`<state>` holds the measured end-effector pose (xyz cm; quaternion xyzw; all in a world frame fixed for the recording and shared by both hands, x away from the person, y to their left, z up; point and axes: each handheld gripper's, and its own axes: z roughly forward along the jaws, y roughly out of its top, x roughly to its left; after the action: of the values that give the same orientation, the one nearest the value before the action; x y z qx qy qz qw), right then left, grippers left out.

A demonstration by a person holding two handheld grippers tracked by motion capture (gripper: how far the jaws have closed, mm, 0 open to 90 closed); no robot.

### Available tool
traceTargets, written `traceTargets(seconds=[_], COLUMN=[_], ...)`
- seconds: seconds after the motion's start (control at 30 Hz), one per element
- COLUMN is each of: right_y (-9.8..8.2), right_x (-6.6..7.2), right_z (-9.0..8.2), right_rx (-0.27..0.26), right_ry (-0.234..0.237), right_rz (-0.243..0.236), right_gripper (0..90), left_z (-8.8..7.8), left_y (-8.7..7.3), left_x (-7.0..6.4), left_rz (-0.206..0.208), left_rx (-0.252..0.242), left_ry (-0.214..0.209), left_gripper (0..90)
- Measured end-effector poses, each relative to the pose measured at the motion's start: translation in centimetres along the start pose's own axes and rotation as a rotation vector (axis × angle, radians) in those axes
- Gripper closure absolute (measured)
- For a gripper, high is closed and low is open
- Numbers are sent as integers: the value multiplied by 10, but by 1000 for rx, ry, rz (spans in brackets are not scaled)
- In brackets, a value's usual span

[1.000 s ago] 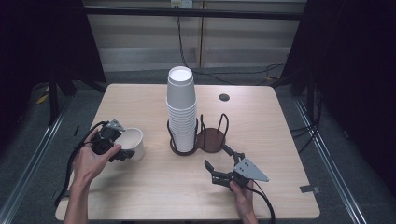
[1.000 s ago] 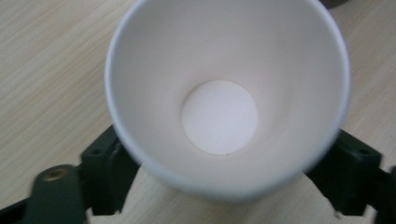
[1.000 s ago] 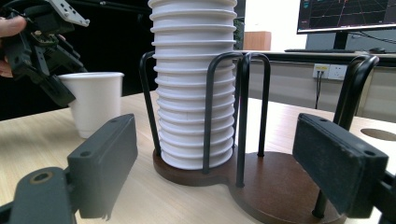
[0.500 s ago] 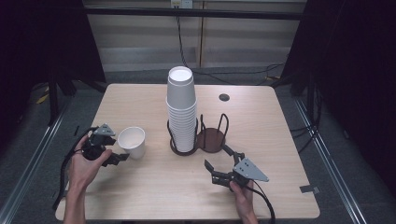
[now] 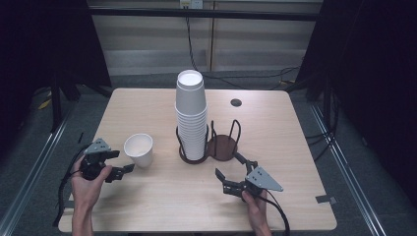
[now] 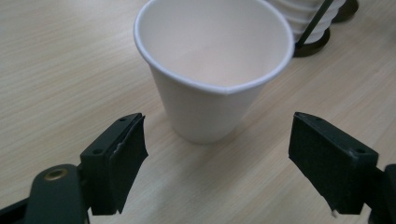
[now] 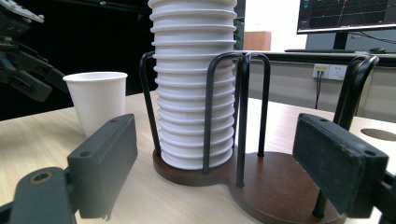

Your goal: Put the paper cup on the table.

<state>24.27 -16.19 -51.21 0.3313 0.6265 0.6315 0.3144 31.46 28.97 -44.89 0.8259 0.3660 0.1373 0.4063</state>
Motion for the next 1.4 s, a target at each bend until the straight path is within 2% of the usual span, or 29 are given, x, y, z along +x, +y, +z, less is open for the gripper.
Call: traceTargets(seconds=[0.03,0.07,0.1,0.23,0.27,0.33,0.43,0.47,0.57,0.6,0.67,0.7,0.73,0.77,0.83,0.9,0.93,1.1,1.17,1.23,1.33,1.37,1.4], right_y=[0,0,0,0,0,0,0,0,0,0,0,0,0,0,0,0,0,0,0,0,0,0,0], right_x=[0,0,0,0,0,0,0,0,0,0,0,0,0,0,0,0,0,0,0,0,0,0,0], right_z=[0,0,0,0,0,0,0,0,0,0,0,0,0,0,0,0,0,0,0,0,0,0,0], right_rx=[0,0,0,0,-1,0,0,-1,0,0,0,0,0,0,-1,1,-1,0,0,0,0,0,0], right_ry=[0,0,0,0,1,-1,0,0,-1,-1,-1,-1,-3,-3,-3,-3,-3,-3,-3,-3,-3,-3,-3], right_rz=[0,0,0,0,1,0,0,0,0,0,0,0,0,0,0,1,0,0,0,0,0,0,0], right_gripper=[133,133,133,133,133,133,133,133,133,133,133,133,133,133,133,133,133,133,133,133,134,134,134], left_z=[-2,-4,-4,-8,-9,-9,-12,-15,-15,-13,-12,-11,-8,-8,-4,3,7,25,32,38,45,48,51], left_y=[-2,-5,-5,-11,-14,-16,-21,-24,-25,-28,-29,-32,-35,-35,-39,-43,-45,-48,-46,-44,-42,-41,-40], left_x=[-3,-7,-7,-17,-21,-24,-31,-35,-41,-48,-50,-54,-62,-62,-68,-74,-78,-92,-97,-101,-107,-109,-112], left_rz=[-7,-17,-17,-6,2,2,-15,-16,-7,-18,-29,-38,-40,-40,-62,-64,-78,-65,-48,-67,-79,-66,-70], left_rx=[-28,-73,-73,-119,-143,-157,-239,-277,-295,-320,-339,-352,-363,-363,-403,-415,-419,-425,-444,-484,-515,-510,-509], left_ry=[5,-22,-22,9,11,13,3,21,33,50,38,32,43,43,0,17,22,-11,-38,-62,-66,-59,-55], left_gripper=[193,194,196,216,216,216,216,216,216,216,216,216,216,215,214,207,207,206,205,184,177,177,177])
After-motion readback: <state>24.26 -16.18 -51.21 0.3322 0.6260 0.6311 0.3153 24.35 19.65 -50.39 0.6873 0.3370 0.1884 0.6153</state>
